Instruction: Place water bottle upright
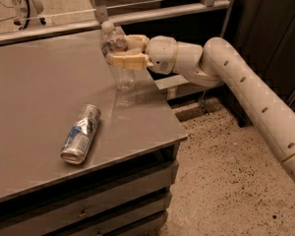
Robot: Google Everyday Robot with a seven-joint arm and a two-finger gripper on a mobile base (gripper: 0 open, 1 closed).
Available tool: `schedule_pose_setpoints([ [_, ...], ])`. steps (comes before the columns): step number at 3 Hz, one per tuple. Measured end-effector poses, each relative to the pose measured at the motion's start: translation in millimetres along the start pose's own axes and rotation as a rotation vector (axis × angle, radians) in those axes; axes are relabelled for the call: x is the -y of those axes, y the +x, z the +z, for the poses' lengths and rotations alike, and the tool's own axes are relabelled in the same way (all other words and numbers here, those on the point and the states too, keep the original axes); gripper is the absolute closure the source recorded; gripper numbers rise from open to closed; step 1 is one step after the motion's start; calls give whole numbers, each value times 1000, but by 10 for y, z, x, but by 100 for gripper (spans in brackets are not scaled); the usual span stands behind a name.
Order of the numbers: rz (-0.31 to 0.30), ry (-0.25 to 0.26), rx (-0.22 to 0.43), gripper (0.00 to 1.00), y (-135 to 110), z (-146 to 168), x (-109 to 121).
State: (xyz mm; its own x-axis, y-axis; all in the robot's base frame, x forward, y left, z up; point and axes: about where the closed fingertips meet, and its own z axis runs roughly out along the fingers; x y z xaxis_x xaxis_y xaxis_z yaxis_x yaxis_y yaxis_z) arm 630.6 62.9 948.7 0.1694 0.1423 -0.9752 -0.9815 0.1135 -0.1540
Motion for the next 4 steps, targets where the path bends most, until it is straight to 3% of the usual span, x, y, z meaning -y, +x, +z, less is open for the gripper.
schedule_pose_setpoints([
  [2,25,62,48,100,36,-211,184],
  [4,94,87,50,100,108,-273,261],
])
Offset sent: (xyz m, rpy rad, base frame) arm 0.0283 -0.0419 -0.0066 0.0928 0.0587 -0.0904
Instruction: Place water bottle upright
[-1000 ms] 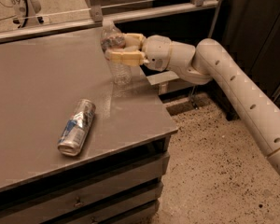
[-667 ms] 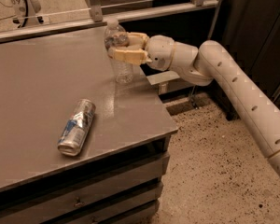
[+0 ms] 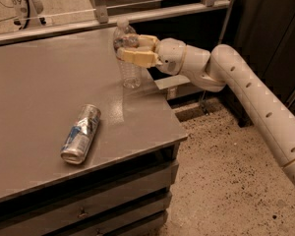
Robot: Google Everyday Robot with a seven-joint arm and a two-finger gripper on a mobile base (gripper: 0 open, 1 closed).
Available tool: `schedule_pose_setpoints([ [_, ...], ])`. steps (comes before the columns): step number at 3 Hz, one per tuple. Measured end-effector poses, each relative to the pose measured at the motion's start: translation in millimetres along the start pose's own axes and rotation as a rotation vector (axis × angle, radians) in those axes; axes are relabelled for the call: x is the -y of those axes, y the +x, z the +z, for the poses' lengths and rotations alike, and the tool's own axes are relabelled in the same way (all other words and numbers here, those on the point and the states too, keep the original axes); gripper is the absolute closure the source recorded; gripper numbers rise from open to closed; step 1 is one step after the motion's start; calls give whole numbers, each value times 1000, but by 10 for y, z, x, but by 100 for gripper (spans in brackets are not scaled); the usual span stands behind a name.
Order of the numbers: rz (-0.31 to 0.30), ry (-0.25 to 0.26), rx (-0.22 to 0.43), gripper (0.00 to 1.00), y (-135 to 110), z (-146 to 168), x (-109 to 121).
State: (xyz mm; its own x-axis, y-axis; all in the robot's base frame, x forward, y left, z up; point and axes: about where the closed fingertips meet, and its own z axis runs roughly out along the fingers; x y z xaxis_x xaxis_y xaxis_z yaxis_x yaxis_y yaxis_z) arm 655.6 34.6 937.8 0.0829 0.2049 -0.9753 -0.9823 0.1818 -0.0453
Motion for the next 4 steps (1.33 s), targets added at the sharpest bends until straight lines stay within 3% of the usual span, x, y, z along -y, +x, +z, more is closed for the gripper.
schedule_pose_setpoints([
  [1,25,0,-9,82,33,-12,9],
  [4,35,8,-24,12,55,-76,10],
])
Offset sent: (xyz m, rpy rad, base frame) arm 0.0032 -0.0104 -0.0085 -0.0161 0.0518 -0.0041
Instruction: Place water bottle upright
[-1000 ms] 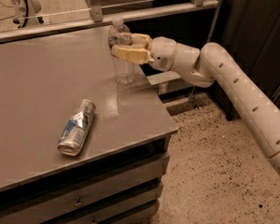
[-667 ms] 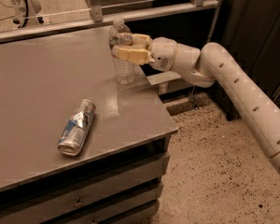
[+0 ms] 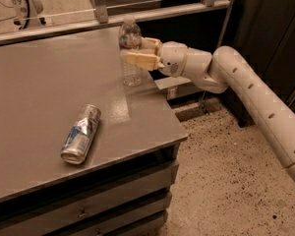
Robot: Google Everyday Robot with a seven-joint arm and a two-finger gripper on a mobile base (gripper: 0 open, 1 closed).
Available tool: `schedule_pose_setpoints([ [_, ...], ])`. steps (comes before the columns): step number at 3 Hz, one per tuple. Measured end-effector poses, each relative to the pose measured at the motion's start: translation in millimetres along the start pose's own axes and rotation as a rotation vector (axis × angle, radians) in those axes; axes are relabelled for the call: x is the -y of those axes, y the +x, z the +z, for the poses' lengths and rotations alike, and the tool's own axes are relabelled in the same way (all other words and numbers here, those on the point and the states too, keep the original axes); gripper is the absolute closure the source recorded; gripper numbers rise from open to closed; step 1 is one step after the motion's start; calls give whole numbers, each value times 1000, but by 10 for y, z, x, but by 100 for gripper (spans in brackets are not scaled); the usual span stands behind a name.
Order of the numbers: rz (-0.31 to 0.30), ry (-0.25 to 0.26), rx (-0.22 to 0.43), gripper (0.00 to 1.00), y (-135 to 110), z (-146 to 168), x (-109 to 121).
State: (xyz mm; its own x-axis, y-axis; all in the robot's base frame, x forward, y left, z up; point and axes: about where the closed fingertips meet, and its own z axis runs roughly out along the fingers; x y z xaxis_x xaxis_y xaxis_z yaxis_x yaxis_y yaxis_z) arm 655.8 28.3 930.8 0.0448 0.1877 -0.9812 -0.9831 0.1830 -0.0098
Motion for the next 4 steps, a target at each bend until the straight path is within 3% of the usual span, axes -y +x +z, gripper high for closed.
schedule_pose_setpoints([
  [1,-1,4,-3,0,3,-28,-1],
  [3,-7,9,-14,0,3,-71,5],
  [4,-59,14,-90,0,-45,-318,34],
])
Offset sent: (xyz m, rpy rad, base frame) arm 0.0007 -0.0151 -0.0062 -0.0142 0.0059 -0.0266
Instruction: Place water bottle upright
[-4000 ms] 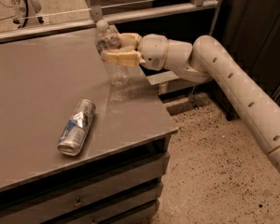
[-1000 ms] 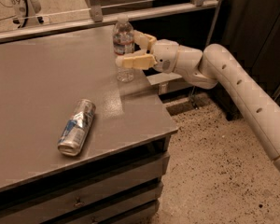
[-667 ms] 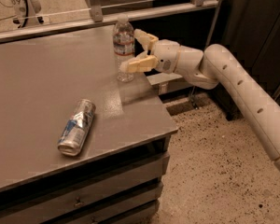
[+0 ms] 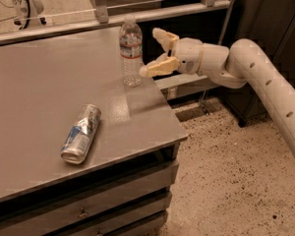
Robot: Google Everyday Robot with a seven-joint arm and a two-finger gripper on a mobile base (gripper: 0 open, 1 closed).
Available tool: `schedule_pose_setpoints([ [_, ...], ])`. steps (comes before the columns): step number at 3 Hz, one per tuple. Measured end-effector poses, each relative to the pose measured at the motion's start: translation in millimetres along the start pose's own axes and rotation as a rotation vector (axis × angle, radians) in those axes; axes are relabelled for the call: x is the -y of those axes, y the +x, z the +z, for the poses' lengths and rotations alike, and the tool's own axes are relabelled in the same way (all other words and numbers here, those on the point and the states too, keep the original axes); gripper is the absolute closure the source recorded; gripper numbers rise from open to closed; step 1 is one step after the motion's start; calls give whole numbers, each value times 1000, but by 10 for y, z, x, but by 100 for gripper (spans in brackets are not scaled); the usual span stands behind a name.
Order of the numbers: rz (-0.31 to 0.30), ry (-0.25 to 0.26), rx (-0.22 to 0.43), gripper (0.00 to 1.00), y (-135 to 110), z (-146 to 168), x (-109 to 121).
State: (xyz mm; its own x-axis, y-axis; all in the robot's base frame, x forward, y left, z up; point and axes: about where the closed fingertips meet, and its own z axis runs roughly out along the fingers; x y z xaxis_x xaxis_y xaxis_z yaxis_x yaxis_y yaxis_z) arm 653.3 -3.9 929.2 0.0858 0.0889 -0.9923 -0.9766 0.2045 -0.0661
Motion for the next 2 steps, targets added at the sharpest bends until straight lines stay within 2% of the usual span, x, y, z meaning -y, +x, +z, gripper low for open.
schedule_pose_setpoints([
  [1,-81,-3,-141,0,-93,-466,31],
  [2,-82,-29,-156,0,-59,-500,-19],
])
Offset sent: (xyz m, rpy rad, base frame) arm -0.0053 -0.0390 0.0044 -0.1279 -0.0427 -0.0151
